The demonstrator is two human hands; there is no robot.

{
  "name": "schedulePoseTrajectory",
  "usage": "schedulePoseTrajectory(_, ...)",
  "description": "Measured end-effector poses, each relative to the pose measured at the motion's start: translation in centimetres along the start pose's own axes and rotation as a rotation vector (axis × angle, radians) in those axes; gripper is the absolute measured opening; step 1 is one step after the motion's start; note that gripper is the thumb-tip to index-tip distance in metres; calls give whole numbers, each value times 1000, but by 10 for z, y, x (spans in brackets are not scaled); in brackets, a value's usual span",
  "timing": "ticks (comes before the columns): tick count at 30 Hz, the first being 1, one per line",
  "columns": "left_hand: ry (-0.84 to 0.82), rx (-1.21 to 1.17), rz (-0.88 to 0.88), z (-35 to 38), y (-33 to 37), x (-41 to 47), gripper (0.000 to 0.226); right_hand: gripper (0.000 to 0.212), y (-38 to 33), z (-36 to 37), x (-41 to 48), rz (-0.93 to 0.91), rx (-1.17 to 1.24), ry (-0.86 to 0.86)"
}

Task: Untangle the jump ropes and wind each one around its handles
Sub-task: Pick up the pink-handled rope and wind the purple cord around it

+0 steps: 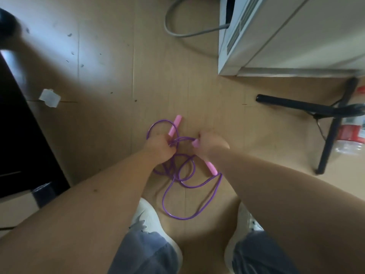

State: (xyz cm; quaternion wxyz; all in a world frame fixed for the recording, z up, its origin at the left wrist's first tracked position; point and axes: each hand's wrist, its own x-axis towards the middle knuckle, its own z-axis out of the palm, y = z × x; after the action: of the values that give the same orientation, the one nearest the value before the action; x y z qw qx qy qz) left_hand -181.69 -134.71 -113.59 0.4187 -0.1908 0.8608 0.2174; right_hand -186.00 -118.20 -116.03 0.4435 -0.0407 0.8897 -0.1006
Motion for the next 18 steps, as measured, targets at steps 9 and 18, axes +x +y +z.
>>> schedulePoseTrajectory(9,89,31,39,5,-8,6,34,26,-10,-17,8,15,41,7)
schedulePoseTrajectory(18,223,-114,57,-42,4,-35,43,33,-26,-74,-27,-59,267,163)
